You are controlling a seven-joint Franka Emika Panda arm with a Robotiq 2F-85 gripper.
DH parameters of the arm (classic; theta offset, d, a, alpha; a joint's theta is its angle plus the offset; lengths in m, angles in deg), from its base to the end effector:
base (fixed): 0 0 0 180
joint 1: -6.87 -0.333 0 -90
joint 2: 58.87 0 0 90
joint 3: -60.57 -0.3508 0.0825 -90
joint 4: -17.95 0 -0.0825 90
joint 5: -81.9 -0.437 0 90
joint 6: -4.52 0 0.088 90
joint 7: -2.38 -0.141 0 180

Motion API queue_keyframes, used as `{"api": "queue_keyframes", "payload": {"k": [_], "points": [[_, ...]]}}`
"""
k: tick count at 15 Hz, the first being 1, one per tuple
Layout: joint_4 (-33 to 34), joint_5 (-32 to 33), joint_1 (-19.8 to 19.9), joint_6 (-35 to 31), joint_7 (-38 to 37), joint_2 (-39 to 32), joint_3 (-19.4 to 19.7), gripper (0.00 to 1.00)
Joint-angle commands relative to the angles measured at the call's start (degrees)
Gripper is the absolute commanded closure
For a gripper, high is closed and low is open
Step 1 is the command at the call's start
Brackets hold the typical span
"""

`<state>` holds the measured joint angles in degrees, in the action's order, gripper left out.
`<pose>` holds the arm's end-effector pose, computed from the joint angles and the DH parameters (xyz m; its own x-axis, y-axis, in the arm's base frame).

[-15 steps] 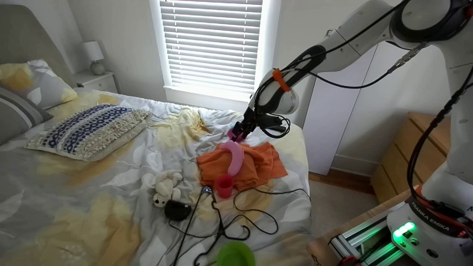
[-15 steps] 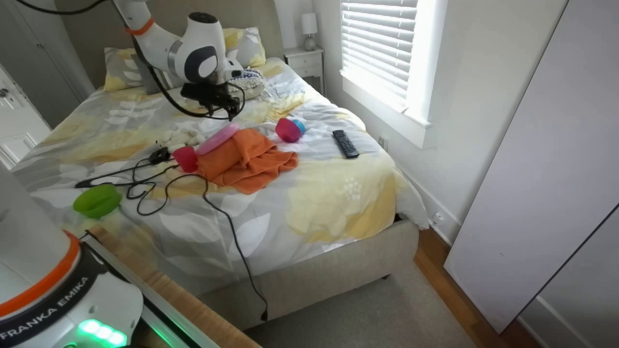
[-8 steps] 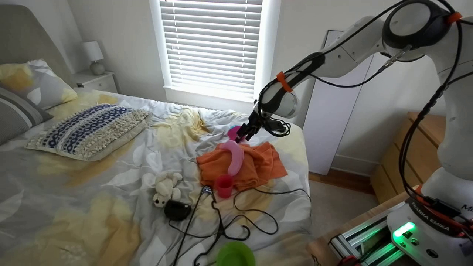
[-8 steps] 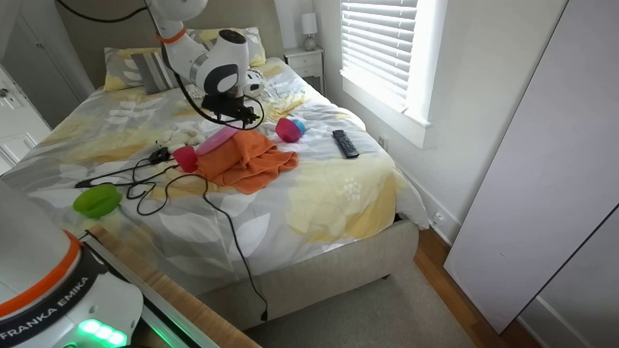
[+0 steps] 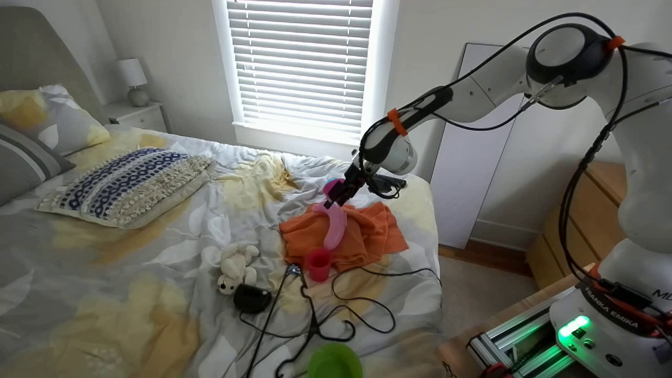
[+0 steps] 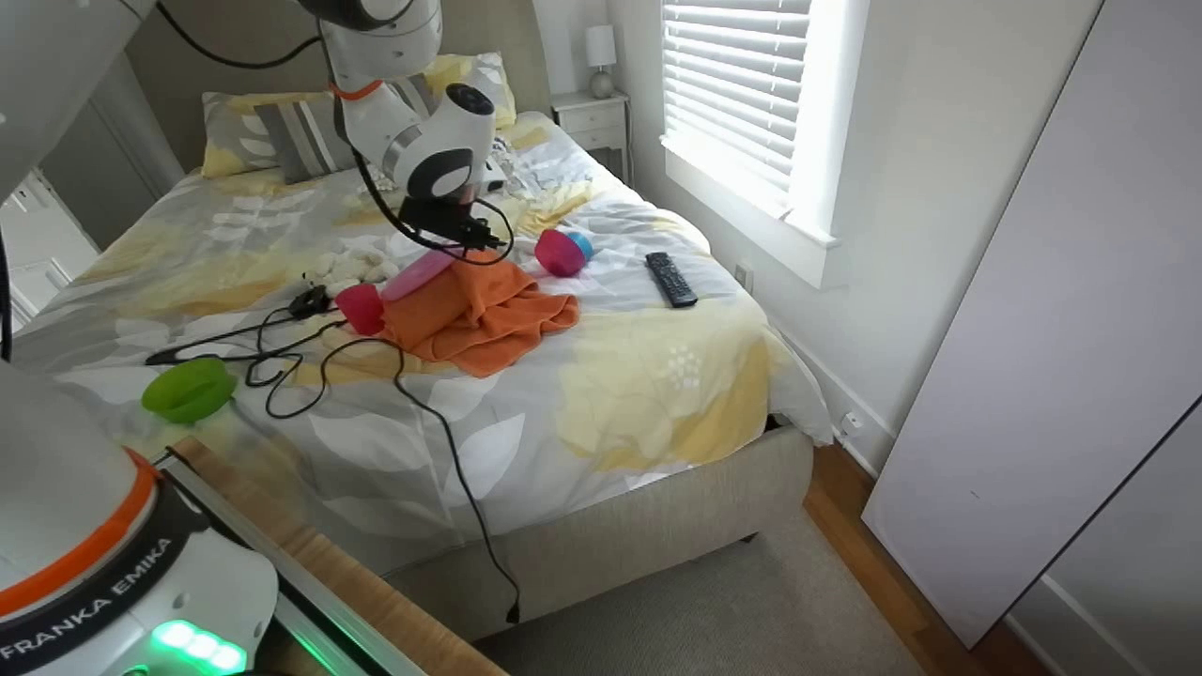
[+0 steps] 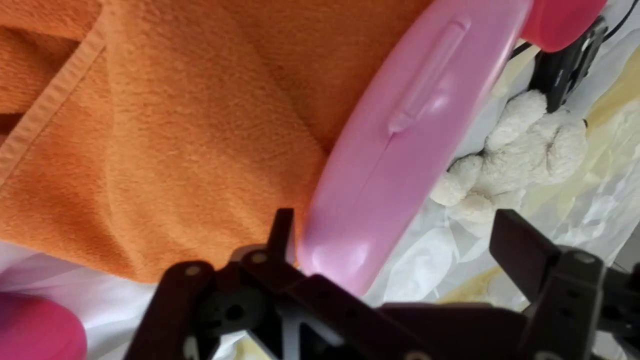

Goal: Put the pink thing into the cup

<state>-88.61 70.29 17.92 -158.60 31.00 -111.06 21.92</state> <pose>0.6420 0.3073 0.0865 0.8575 0.3936 0.3313 0.5113 -0.7232 -0.4642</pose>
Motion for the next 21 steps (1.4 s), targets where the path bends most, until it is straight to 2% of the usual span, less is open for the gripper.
{"api": "queue_keyframes", "payload": {"k": [1,6,7,8,12,14,16,21], "points": [[3.69,1.46,1.41,4.67,1.82,-4.83,-2.31,0.00],[6.36,1.12,0.51,8.12,2.33,-7.41,-1.87,0.00],[6.57,1.09,0.35,7.73,2.18,-7.53,-1.71,0.25],[6.56,0.89,0.68,7.38,2.29,-7.70,-2.10,0.25],[5.77,0.49,1.47,6.91,1.82,-6.31,-2.99,0.58],[4.49,0.34,2.14,6.54,1.64,-5.05,-3.88,0.70],[2.36,0.38,2.66,5.32,1.46,-2.99,-4.98,0.73],[-4.77,2.88,0.42,-1.19,-0.96,6.97,-6.40,0.76]]}}
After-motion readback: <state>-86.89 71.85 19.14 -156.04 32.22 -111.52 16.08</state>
